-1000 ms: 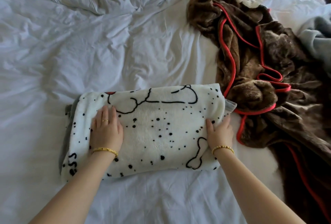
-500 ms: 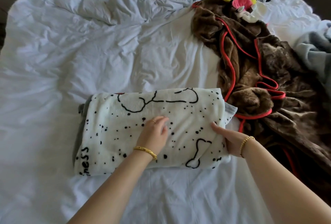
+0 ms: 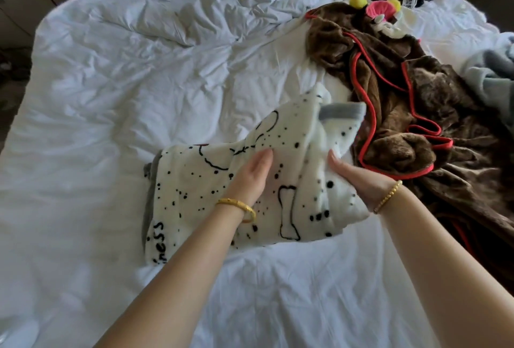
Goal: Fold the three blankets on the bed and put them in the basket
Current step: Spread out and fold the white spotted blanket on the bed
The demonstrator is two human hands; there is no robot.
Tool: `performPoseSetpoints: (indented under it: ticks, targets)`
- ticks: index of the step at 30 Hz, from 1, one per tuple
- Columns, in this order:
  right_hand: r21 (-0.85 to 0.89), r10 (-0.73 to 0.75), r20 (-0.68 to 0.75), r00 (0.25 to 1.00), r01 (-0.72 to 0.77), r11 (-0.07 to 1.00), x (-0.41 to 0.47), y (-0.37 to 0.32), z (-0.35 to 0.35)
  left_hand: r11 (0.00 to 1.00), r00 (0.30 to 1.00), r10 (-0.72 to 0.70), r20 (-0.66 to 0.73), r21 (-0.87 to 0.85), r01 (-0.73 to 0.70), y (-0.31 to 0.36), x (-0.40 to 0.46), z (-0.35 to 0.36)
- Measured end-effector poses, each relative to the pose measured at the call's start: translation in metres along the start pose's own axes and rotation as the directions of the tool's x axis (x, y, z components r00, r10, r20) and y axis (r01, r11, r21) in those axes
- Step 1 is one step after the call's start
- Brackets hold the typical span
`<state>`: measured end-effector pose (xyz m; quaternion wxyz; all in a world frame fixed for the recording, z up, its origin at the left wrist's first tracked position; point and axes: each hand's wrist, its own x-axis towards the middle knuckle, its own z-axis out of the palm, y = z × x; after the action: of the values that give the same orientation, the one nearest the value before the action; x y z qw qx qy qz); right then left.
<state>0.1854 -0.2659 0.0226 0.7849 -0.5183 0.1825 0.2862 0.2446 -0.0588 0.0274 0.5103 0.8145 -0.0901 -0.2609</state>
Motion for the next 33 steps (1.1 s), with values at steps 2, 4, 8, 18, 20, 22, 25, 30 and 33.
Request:
performPoseSetpoints:
  ticks: [2,4,8,18,20,22,25,30,33]
  targets:
    - [-0.084,-0.033,0.112,0.993,0.043,0.996,0.005,-0.016,0.035,0.997,0.999,-0.016,-0.041,-0.082,0.012,0.02,-0.002,-0.026]
    - [-0.175,-0.076,0.174,0.982,0.107,0.979,0.017,-0.021,0.07,0.998,0.996,-0.051,-0.073,-0.032,0.049,0.032,-0.006,-0.054]
    - [-0.482,-0.091,0.087,0.992,0.122,0.867,0.05,-0.005,0.135,0.966,0.944,-0.192,-0.268,0.117,0.23,0.015,-0.017,-0.107]
    - [-0.847,-0.14,0.112,0.984,0.168,0.505,0.099,0.071,0.22,0.893,0.821,-0.449,-0.354,-0.211,0.398,-0.104,-0.029,-0.136]
    - [-0.652,-0.251,0.018,0.968,0.202,0.731,0.093,0.073,0.219,0.908,0.826,-0.419,-0.378,-0.197,0.37,-0.113,-0.028,-0.139]
    - [-0.548,-0.44,-0.227,0.869,0.26,0.795,0.091,0.072,0.213,0.912,0.821,-0.409,-0.398,-0.173,0.371,-0.116,-0.027,-0.141]
    - [-0.745,-0.613,-0.416,0.672,0.136,0.654,0.093,0.077,0.2,0.892,0.803,-0.452,-0.388,-0.194,0.409,-0.114,-0.024,-0.141]
    - [-0.898,-0.564,-0.284,0.776,-0.009,0.44,0.101,0.084,0.188,0.86,0.804,-0.507,-0.311,-0.249,0.446,-0.104,-0.025,-0.146]
    - [-0.886,-0.516,-0.274,0.811,-0.004,0.464,0.112,0.077,0.188,0.897,0.799,-0.428,-0.422,-0.091,0.432,-0.098,-0.023,-0.15]
